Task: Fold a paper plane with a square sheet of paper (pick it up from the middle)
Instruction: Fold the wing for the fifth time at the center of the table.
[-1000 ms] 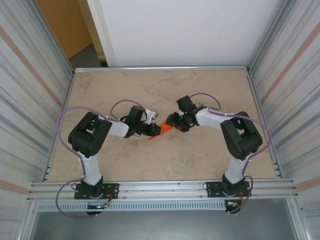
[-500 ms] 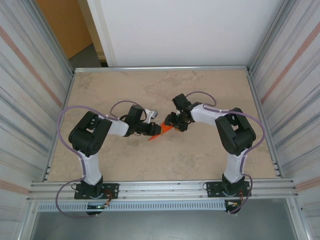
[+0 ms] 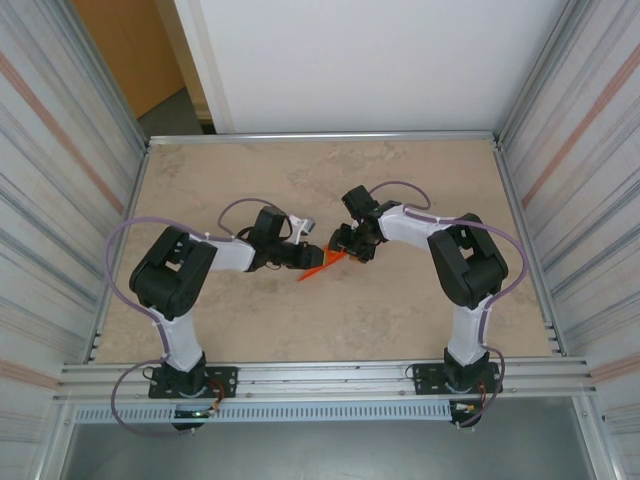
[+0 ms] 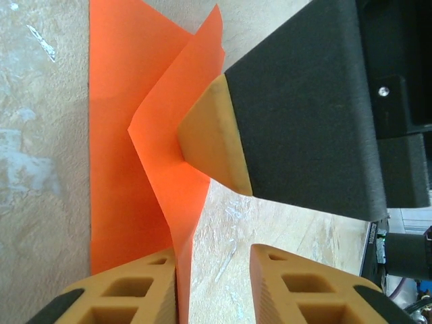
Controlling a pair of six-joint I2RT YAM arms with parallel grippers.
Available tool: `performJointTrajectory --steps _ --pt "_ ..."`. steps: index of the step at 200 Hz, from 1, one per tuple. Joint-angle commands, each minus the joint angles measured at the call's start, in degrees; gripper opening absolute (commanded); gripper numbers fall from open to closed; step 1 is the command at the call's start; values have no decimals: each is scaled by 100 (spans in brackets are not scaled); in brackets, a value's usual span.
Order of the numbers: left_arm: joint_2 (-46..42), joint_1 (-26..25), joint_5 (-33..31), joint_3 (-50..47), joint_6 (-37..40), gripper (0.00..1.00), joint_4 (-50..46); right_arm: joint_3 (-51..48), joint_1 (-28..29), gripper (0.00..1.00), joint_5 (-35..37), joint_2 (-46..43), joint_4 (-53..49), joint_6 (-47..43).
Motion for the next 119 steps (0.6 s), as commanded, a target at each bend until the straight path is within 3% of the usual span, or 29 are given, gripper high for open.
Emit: performJointTrajectory --steps 1,119 --pt "-257 37 -65 51 -54 33 -219 -74 34 54 249 437 -201 -129" --pt "-452 194 -104 -385 -373 27 -203 -90 46 53 254 464 -210 -121"
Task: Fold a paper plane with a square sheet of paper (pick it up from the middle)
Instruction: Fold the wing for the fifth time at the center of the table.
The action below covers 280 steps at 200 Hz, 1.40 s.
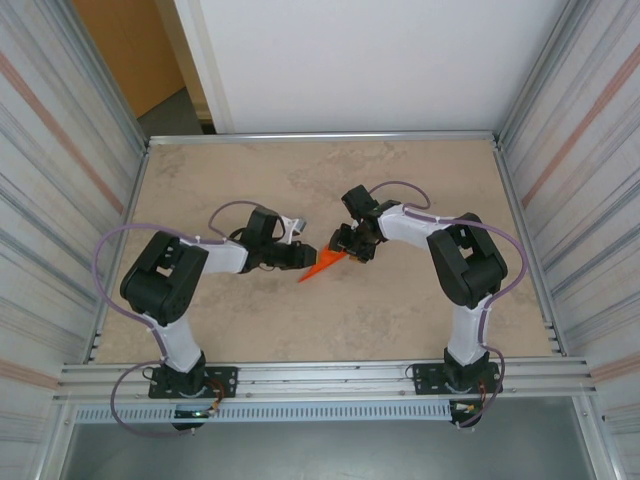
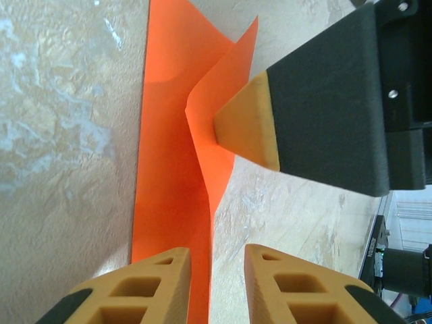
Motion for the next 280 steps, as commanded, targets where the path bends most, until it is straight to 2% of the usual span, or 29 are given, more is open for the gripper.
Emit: performJointTrajectory --steps 1,83,127,280 --pt "-117 11 102 -119 -76 27 -46 -122 46 53 252 441 -160 -115" --pt "-76 -31 -25 -166 41 26 -324 -140 47 53 245 448 -151 -92" --pt "22 -84 -257 -145 73 21 -518 -166 47 53 243 453 -144 -65" --pt "196 -156 -675 -36 43 15 -997 -56 27 51 232 696 -373 -35"
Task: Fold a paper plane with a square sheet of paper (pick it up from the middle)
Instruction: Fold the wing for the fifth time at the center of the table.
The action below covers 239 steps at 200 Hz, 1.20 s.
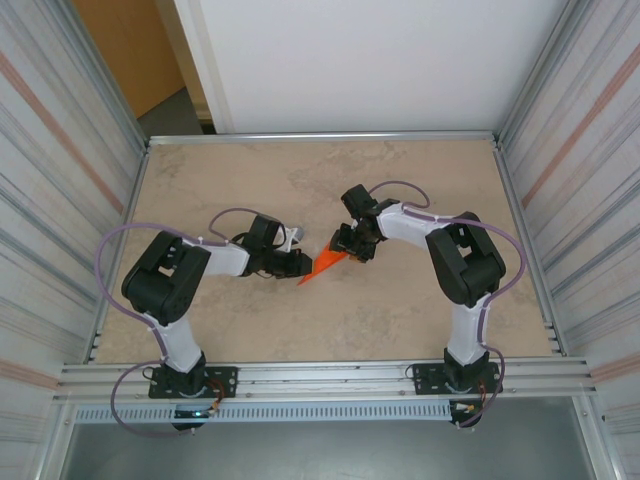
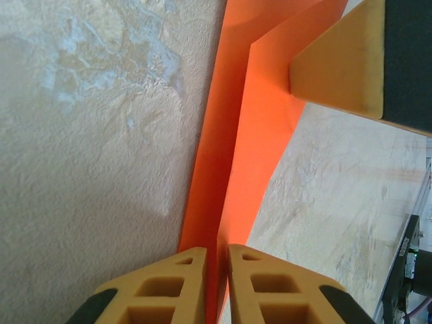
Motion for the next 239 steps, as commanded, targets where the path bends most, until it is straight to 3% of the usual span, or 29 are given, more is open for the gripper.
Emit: performJointTrajectory --steps 1,32,78,111,140,163,191,239 --pt "147 -47 -241 61 43 15 -460 -185 30 51 212 600 -210 -38" --pt "192 -47 -304 130 -7 14 -638 -183 -55 52 -50 226 -13 -26" --pt "254 -38 -343 211 -137 13 -779 -645 -173 56 -216 -1154 520 -293" --pt "269 -38 -322 230 -227 13 -806 -1054 -39 54 -551 -1503 977 -365" --pt "266 -32 -307 237 -271 13 -798 -961 187 48 -695 -1356 1252 -483" --pt "257 -29 -298 223 -256 13 -807 -719 259 34 -905 -995 1368 -525" --pt "267 -23 -273 238 -238 13 -803 -440 304 25 -1151 -509 1518 -515" --pt "268 -17 -245 293 -267 13 -825 -255 291 21 -997 -129 1455 -463"
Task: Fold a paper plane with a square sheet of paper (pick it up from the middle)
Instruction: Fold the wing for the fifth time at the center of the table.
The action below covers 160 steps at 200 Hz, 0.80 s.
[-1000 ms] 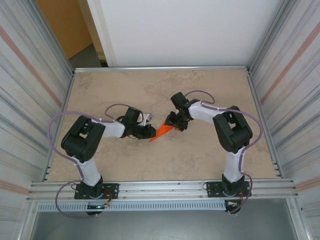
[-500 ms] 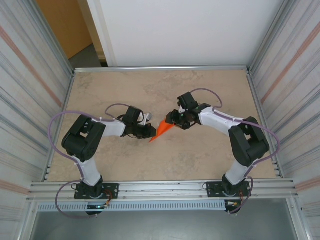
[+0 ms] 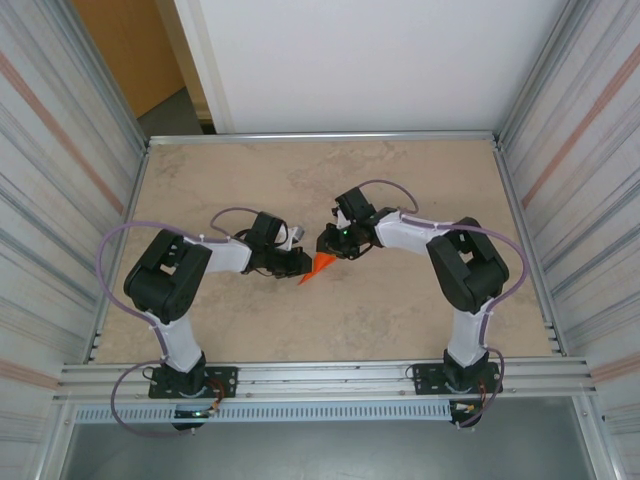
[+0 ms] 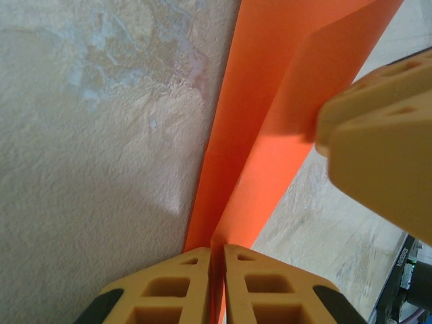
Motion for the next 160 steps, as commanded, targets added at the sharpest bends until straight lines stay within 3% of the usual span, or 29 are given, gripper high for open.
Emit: performJointTrajectory --steps 1,160 --pt "178 -8 -140 16 -35 13 -355 152 9 21 29 135 -24 -54" --pt "312 34 -299 37 -160 13 -566 229 -182 20 143 533 -150 -10"
